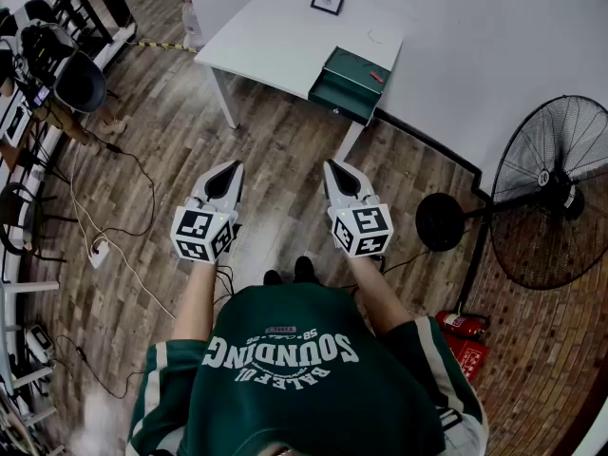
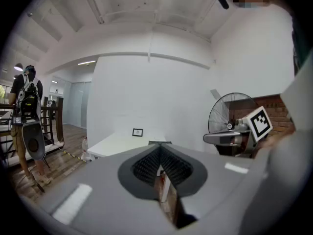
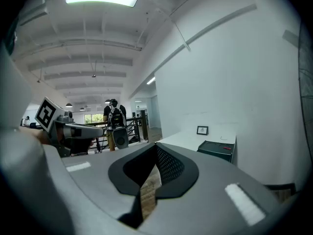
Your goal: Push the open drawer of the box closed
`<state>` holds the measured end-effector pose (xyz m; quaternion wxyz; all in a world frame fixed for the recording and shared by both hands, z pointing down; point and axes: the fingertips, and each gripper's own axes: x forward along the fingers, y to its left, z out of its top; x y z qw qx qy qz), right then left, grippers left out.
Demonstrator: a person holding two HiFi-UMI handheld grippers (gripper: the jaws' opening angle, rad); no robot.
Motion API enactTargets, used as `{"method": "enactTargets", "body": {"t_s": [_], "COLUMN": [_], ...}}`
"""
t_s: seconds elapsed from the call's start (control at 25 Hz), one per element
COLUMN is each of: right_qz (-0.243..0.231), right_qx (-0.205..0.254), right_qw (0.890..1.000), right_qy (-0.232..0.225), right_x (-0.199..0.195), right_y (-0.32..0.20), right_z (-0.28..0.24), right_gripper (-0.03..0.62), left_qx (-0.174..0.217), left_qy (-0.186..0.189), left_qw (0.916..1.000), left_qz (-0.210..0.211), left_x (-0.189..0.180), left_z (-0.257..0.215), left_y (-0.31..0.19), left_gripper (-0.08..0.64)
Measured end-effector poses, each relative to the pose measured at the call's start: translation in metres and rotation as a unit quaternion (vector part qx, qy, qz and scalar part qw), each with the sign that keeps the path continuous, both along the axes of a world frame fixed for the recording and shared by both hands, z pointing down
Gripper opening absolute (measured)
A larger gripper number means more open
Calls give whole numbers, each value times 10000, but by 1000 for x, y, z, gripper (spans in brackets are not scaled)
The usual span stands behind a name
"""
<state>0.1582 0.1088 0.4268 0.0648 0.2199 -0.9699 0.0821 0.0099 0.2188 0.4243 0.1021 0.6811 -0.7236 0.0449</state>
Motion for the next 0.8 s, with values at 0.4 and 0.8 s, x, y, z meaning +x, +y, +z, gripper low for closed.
{"method": "enactTargets", "body": {"t_s": [0.4,0.8], "right_qz": [-283,-751], "right_qx": [177,76], "right_qw": [9994,9971], "right_qy": [-43,-58], "right_x": [-9,-18], "right_y": [-22,-46], "right_z": [1,12], "right_gripper": [2,2], "left_qx": [-55,-45], "left_qy": [115,187], "left_qw": [9998,9982], "left_qz": [-172,-574], "left_x": [1,-1], "left_z": [10,15], "left_y": [-22,-43], "left_gripper": [52,52]}}
